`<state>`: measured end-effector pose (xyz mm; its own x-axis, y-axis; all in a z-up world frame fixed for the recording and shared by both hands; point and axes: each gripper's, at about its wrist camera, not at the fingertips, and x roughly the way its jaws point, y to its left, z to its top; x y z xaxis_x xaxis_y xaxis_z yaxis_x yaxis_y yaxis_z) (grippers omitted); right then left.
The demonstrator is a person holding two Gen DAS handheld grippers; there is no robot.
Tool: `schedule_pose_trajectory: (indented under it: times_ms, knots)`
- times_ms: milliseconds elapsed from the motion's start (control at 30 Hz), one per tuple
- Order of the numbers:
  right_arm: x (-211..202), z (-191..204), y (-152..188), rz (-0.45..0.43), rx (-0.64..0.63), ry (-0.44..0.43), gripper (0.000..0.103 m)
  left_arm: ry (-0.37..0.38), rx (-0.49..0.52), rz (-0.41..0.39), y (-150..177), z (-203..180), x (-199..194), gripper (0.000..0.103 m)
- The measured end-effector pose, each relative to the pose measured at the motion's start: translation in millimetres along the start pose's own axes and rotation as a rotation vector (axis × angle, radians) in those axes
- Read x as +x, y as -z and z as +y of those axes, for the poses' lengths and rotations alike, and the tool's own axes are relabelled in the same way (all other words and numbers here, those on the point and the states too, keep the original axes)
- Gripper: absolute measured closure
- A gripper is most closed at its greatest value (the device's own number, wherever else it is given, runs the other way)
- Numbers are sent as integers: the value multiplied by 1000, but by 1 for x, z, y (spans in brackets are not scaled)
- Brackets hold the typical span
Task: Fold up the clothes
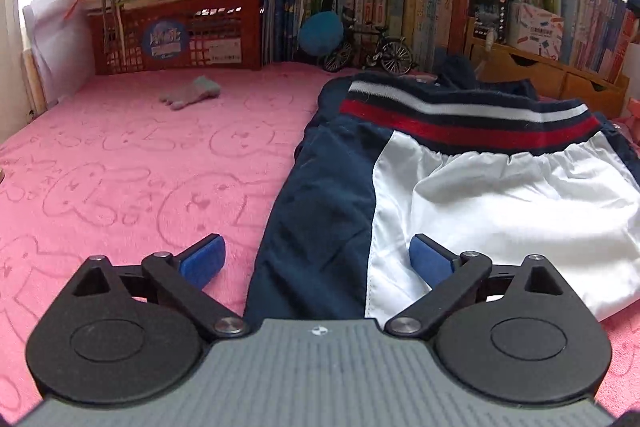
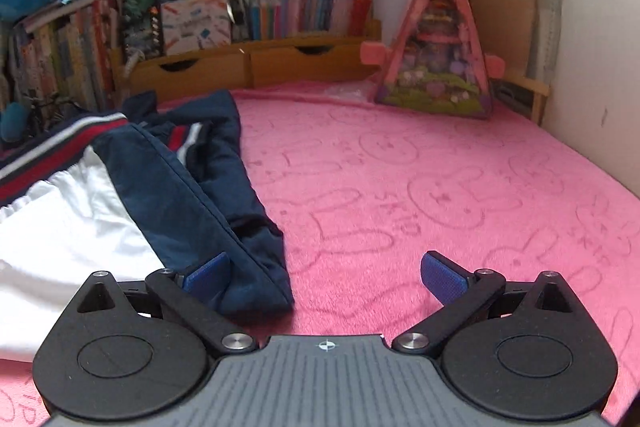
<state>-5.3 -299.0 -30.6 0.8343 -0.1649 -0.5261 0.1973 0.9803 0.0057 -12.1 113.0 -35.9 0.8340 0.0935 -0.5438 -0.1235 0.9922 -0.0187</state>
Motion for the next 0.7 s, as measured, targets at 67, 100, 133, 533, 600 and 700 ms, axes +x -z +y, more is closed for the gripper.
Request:
schedule_pose_trajectory:
  times_ms: [67, 100, 133, 533, 600, 700]
  knots:
    - [-6, 2, -13, -60, -72, -90, 0, 22, 17, -46, -15, 7, -1, 4]
    - [-5, 6, -22, -77, -116, -135, 0, 38, 15, -67, -23, 11, -1, 4]
    - [-3, 13, -30, -93, -161, -177, 0, 64, 4, -90, -32, 15, 0, 4]
    - [94, 138, -87, -58, -419, -456, 8, 258, 67, -34, -63, 1, 80, 2]
    - [109, 143, -84, -12, -392, -464, 16, 270, 45, -23, -62, 3, 86, 4]
    - [117, 138, -75, 39, -350, -504, 25, 319, 3, -9, -61, 9, 89, 14]
